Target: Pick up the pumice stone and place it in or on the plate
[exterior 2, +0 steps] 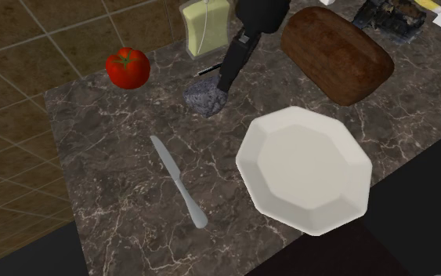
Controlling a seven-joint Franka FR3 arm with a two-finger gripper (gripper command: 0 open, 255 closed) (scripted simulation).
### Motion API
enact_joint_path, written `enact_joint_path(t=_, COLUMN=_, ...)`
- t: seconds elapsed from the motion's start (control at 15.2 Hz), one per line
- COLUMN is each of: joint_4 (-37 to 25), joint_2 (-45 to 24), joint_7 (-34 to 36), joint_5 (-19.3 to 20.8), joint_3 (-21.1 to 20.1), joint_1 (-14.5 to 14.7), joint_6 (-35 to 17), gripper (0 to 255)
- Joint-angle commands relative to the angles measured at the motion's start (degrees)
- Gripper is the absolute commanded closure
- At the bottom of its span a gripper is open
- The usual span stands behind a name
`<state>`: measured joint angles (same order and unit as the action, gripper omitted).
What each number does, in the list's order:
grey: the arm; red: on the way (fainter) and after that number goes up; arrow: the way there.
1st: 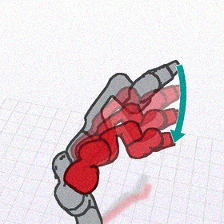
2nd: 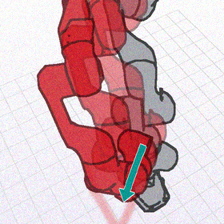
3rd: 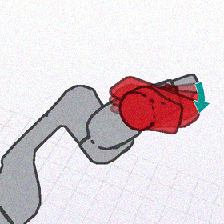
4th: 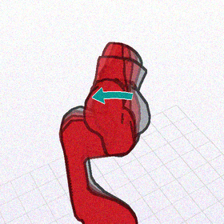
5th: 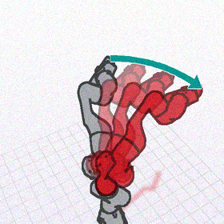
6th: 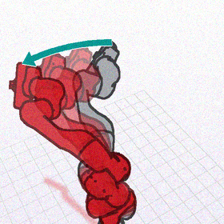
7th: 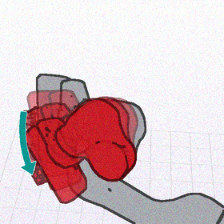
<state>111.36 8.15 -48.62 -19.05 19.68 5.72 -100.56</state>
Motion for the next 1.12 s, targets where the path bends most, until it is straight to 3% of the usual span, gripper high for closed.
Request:
enact_joint_path(t=0.0, joint_4=-4.3, joint_2=-5.44, joint_7=-5.51, joint_5=-3.12, joint_3=1.63, joint_1=-0.1, joint_6=1.58, gripper=0)
enact_joint_path(t=0.53, joint_4=0.99, joint_2=-5.51, joint_7=-5.92, joint_5=-3.84, joint_3=0.46, joint_1=0.62, joint_6=-4.06, gripper=0)
enact_joint_path(t=0.99, joint_4=0.98, joint_2=-5.52, joint_7=-5.92, joint_5=-3.84, joint_3=0.46, joint_1=0.62, joint_6=-4.05, gripper=0)
enact_joint_path(t=1.06, joint_4=0.98, joint_2=-5.52, joint_7=-5.92, joint_5=-3.84, joint_3=0.46, joint_1=0.62, joint_6=-4.05, gripper=255)
